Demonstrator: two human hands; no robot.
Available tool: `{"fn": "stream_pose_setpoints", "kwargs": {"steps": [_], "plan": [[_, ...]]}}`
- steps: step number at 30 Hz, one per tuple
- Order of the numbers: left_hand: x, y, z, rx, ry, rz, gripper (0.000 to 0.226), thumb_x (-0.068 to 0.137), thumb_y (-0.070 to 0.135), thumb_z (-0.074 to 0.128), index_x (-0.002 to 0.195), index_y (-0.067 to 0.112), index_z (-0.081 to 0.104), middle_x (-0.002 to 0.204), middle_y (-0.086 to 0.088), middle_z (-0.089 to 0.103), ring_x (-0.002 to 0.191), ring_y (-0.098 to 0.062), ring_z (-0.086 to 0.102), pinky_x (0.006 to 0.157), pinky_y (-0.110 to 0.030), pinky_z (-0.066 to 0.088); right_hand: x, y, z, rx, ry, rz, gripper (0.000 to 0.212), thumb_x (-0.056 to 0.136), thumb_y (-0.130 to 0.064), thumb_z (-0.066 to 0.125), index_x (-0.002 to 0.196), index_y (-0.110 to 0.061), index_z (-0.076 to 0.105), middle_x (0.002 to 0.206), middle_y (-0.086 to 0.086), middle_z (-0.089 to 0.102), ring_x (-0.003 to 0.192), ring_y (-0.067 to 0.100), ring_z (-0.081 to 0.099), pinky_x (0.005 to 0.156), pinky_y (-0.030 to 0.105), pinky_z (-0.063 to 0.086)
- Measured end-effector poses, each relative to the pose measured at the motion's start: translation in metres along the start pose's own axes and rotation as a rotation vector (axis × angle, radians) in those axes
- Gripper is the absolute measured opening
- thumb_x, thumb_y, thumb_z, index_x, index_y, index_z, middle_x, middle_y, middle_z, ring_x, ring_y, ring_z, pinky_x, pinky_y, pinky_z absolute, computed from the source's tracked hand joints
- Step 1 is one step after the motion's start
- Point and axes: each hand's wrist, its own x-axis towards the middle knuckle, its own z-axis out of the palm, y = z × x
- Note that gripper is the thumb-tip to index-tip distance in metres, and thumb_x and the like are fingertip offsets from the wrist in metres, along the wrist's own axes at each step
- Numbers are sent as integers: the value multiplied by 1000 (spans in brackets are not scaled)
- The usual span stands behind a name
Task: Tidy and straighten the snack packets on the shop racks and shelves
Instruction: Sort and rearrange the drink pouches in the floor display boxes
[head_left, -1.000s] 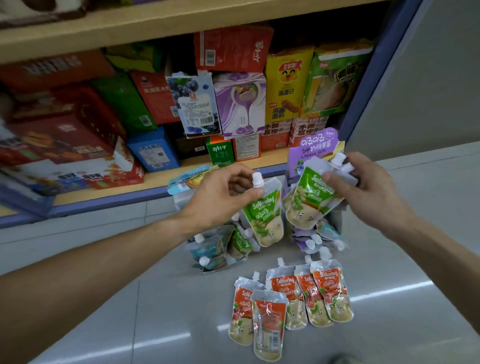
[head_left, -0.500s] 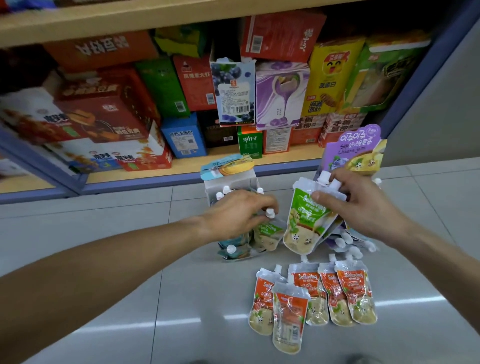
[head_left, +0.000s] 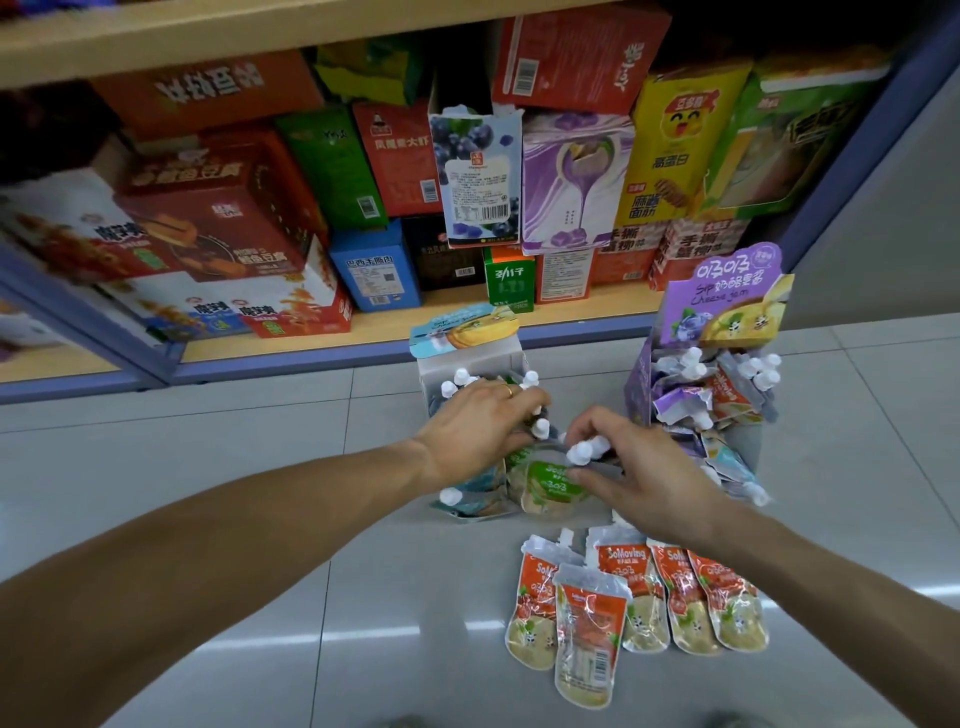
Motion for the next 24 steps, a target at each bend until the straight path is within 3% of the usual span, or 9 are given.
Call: {"fn": "stream_pose_setpoints", "kwargs": {"steps": [4, 7, 12, 15, 17, 20, 24], "plan": [[-14, -5, -9, -123, 69, -154, 43, 93, 28, 75, 132, 24, 58, 124, 0, 66, 113, -19, 61, 94, -34, 51, 5, 2, 27, -75, 56, -5, 29, 94, -19, 65, 106, -35, 44, 81, -11, 66, 59, 6, 54, 55, 34, 39], [-32, -2, -14, -121, 173, -140, 30, 92, 23, 75, 120, 18, 67, 118, 1, 64, 107, -16, 58, 91, -29, 49, 13, -6, 38, -143, 119, -21, 23, 97, -14, 61, 114, -24, 48, 85, -2, 67, 70, 23, 64, 57, 31, 35], [-58, 6, -6, -97, 147, -152, 27, 92, 22, 72, 119, 22, 70, 114, 4, 68, 105, -14, 57, 86, -27, 48, 31, -16, 48, -307, 17, -26, 32, 96, -5, 55, 126, -17, 49, 114, 9, 70, 94, 30, 68, 68, 30, 38], [-58, 5, -7, -189, 92, -229, 39, 94, 19, 70, 132, 25, 65, 113, 5, 72, 104, -14, 62, 89, -27, 49, 33, -15, 43, -269, -11, -49, 41, 95, -4, 56, 133, -18, 50, 123, 10, 67, 102, 32, 66, 76, 37, 47], [-53, 1, -8, -184, 53, -223, 33, 96, 20, 69, 128, 26, 67, 109, 6, 74, 98, -13, 65, 88, -32, 54, 28, -14, 39, -213, 51, -106, 47, 94, -4, 58, 137, -21, 52, 128, 6, 64, 103, 32, 65, 79, 40, 51], [-48, -2, -9, -182, 37, -254, 24, 96, 22, 70, 119, 25, 70, 105, 8, 75, 93, -9, 66, 86, -35, 56, 18, -10, 35, -159, 198, -210, 32, 93, -3, 64, 121, -17, 61, 122, 0, 62, 95, 26, 66, 74, 37, 54], [-47, 2, -7, -200, 38, -269, 39, 86, 17, 74, 123, 27, 68, 109, 9, 73, 95, -6, 65, 87, -33, 57, 12, -4, 41, -153, 321, -302, 28, 84, 8, 68, 103, -12, 63, 109, 1, 58, 84, 22, 62, 63, 36, 52]]}}
